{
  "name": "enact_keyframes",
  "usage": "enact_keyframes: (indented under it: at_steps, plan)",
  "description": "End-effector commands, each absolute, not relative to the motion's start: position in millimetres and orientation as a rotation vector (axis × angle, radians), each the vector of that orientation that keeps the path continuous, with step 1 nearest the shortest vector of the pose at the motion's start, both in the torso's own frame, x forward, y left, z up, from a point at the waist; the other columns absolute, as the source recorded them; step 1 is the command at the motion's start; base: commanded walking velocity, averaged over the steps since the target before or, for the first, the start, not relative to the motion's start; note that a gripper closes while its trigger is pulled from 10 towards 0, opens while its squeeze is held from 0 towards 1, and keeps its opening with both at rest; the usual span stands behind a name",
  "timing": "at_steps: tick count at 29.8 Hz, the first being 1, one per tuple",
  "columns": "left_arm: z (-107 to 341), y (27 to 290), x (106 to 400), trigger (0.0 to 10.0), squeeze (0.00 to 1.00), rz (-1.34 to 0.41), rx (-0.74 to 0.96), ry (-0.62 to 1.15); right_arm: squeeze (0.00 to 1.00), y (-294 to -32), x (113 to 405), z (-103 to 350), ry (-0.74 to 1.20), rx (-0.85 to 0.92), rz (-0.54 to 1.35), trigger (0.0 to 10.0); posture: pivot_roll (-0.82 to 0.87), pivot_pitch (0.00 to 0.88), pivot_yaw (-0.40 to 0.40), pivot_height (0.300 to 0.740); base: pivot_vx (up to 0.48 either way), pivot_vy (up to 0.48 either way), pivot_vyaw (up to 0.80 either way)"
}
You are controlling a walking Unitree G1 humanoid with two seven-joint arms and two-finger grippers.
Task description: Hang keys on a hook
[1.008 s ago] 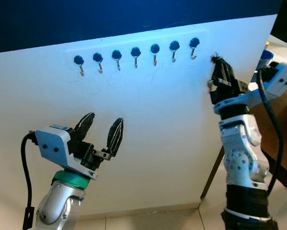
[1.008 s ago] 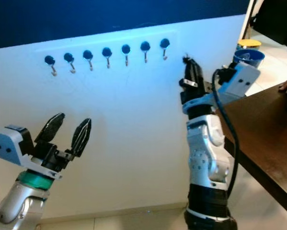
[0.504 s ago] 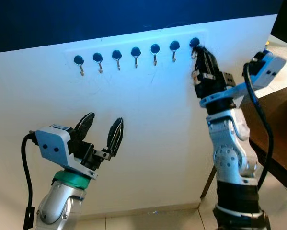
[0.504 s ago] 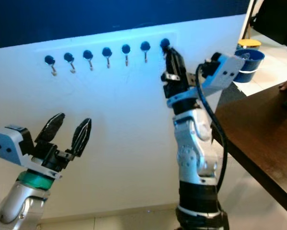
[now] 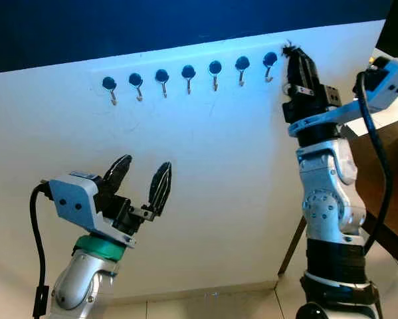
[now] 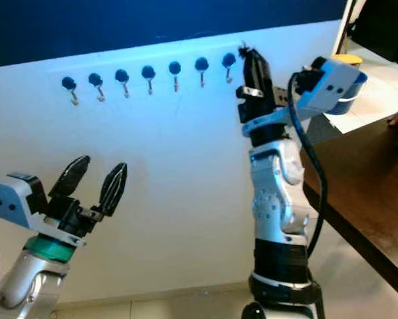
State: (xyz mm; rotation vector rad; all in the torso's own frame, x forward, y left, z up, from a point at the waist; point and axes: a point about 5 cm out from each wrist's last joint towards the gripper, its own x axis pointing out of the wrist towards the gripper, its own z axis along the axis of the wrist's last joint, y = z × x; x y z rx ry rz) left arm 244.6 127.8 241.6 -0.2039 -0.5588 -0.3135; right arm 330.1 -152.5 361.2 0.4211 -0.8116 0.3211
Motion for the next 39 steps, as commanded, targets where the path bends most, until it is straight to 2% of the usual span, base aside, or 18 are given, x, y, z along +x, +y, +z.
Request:
enact_keyframes:
  at_steps: [1, 14, 27, 39]
  plan:
    - [239, 131, 246, 10.0, 0.00, -0.301, -0.202, -0.547, 0.00, -149, 330, 364, -0.823, 0.434, 0.330, 10.0, -0.15, 0.122, 0.234, 0.740, 0.000, 0.000, 0.00]
    - [239, 130, 247, 10.0, 0.00, -0.306, -0.201, -0.544, 0.00, -147, 335, 351, -0.752, 0.420, 0.340, 10.0, -0.15, 0.123, 0.238, 0.740, 0.000, 0.000, 0.00]
    - [239, 130, 246, 10.0, 0.00, -0.305, -0.200, -0.543, 0.00, -120, 332, 339, -0.661, 0.336, 0.523, 10.0, -0.15, 0.121, 0.239, 0.740, 0.000, 0.000, 0.00]
    - [238, 131, 246, 10.0, 0.00, -0.305, -0.199, -0.543, 0.00, -118, 338, 324, -0.568, 0.282, 0.485, 10.0, -0.15, 0.121, 0.239, 0.740, 0.000, 0.000, 0.00]
